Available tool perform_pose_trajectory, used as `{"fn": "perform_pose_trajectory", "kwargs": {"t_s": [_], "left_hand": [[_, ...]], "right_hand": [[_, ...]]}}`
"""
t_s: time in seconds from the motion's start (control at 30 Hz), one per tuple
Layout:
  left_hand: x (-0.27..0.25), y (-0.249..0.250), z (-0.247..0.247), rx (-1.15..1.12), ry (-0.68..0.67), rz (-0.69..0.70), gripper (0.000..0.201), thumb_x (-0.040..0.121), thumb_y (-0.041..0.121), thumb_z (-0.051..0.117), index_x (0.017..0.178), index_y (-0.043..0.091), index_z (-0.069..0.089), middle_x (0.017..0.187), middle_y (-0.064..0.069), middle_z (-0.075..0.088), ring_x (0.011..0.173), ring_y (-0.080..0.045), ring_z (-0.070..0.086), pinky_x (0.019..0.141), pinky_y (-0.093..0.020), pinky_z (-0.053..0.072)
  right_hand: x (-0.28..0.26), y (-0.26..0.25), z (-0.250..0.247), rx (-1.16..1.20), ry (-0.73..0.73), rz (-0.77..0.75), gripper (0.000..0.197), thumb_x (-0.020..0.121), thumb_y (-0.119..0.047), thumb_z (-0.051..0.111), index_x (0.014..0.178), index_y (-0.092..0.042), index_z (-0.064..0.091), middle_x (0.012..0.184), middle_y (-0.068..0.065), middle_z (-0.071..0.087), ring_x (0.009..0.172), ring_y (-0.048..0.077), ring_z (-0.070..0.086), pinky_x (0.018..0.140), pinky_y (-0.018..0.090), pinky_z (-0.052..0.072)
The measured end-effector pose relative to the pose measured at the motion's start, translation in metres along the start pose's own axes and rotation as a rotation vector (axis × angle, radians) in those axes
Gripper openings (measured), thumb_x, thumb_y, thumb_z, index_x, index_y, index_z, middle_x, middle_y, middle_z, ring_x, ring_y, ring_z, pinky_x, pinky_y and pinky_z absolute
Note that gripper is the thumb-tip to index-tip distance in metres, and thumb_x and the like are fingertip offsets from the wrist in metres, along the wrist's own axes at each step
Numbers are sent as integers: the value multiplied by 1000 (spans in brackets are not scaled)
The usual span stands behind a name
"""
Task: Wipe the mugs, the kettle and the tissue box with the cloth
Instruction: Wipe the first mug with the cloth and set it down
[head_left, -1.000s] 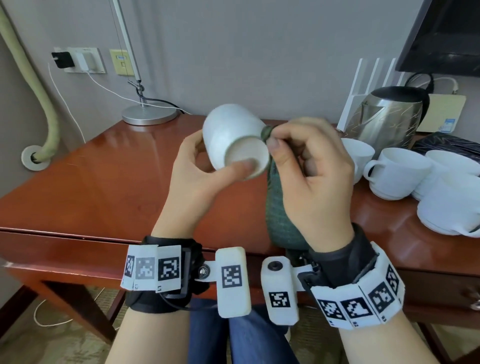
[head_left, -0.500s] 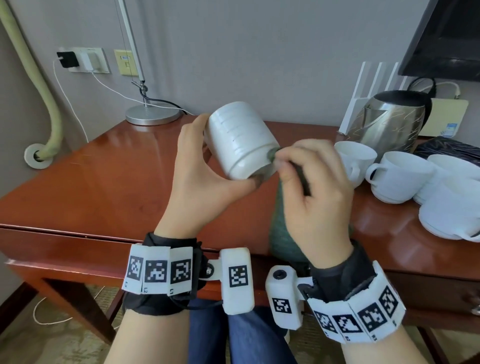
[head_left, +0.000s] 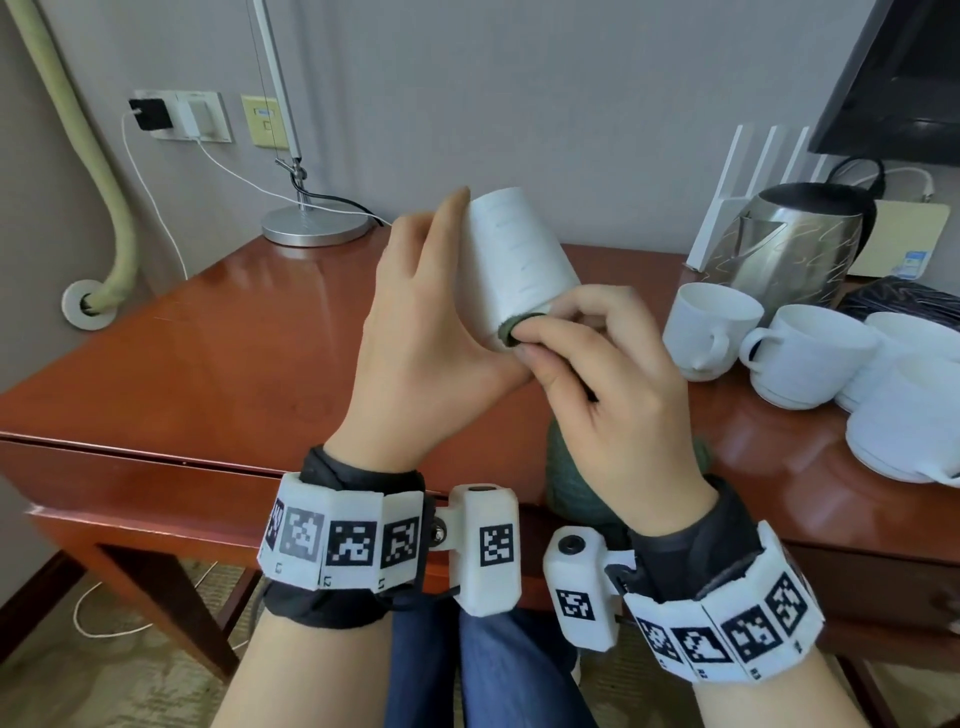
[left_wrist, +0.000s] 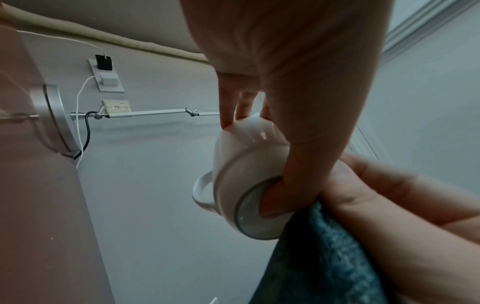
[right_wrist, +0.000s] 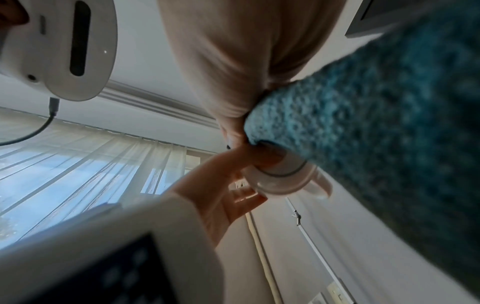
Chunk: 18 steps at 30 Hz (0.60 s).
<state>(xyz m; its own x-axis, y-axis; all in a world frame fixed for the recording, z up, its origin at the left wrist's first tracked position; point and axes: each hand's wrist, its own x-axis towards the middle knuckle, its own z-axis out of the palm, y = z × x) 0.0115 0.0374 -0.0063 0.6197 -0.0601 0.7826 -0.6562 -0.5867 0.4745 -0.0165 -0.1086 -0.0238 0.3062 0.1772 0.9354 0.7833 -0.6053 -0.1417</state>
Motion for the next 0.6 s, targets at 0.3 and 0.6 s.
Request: {"fn": "perform_pose_trajectory", "kwargs": {"t_s": [0.3, 0.6], "left_hand": [[-3, 3, -2, 5, 26, 0, 103, 62, 52, 74, 146, 6, 35, 124, 9, 40, 120, -16, 47, 87, -10, 34], [-4, 12, -6, 64, 36, 78, 87, 67, 51, 73, 136, 4, 48, 126, -6, 50, 116, -19, 50, 84, -23, 43]], "right_hand": [[6, 7, -12, -33, 135, 2, 11, 86, 8, 65, 95, 7, 70, 91, 18, 64, 84, 28, 60, 77, 35, 50], [12, 6, -13, -36, 84, 29, 10, 88, 7, 63, 95, 6, 70, 92, 16, 59, 87, 19, 55, 82, 21, 45]]}}
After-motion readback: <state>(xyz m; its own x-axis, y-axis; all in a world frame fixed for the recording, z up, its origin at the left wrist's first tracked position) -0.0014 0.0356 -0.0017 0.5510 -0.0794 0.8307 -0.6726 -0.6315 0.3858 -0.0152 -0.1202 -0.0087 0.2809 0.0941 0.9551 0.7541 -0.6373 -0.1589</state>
